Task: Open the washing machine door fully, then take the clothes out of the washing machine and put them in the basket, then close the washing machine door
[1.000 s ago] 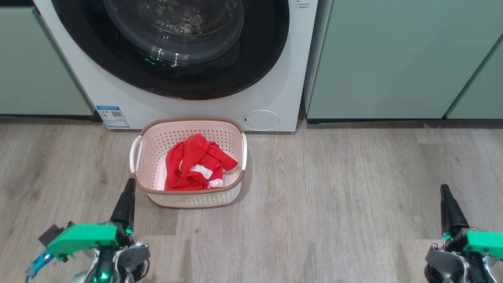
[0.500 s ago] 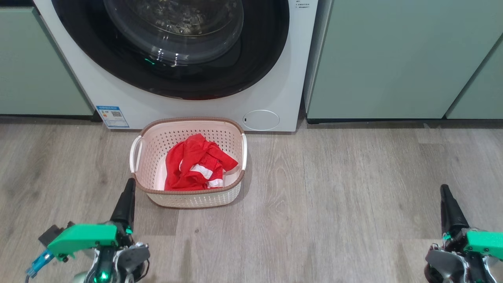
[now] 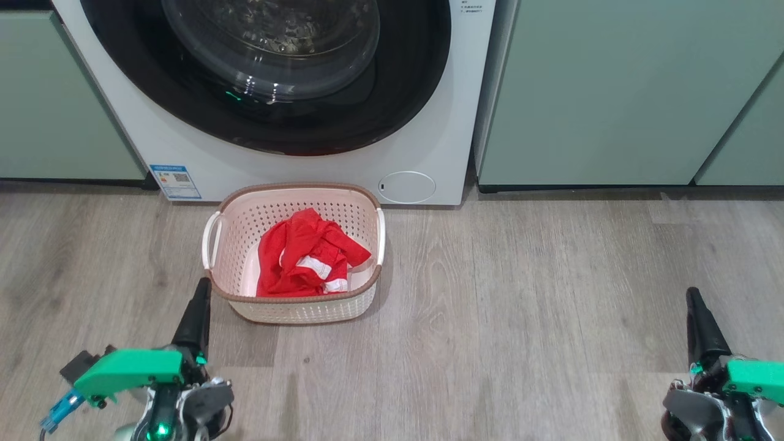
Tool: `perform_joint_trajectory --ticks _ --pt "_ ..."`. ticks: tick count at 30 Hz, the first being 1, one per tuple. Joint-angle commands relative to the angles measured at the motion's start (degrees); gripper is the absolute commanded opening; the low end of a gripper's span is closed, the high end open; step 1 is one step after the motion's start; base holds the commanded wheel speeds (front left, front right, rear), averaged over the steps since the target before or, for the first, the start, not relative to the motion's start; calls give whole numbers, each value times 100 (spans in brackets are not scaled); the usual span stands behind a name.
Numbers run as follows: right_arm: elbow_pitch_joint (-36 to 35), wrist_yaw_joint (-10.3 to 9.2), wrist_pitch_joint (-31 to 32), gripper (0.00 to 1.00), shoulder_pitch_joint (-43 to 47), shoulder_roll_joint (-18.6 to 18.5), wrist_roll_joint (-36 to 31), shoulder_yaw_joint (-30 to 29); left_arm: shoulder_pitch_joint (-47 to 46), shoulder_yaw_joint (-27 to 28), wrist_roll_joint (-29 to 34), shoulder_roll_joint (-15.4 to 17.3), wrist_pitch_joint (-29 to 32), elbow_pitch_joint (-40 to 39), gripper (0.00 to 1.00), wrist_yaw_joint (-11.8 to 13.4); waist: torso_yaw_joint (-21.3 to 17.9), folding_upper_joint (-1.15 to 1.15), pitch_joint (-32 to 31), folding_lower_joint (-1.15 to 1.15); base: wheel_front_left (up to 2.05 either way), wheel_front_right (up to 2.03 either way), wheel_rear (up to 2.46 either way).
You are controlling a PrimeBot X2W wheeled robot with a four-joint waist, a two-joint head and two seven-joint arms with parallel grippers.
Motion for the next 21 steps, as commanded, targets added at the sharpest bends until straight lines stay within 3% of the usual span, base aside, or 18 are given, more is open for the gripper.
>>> perform_joint_trajectory --ticks 1,21 --pt "-238 -1 34 0 -240 -28 34 108 -238 180 -30 30 36 -200 0 -39 0 0 0 0 0 0 0" --pt "-238 -1 34 0 -240 -28 34 108 -238 179 -30 30 35 -200 0 -39 0 0 0 0 0 0 0"
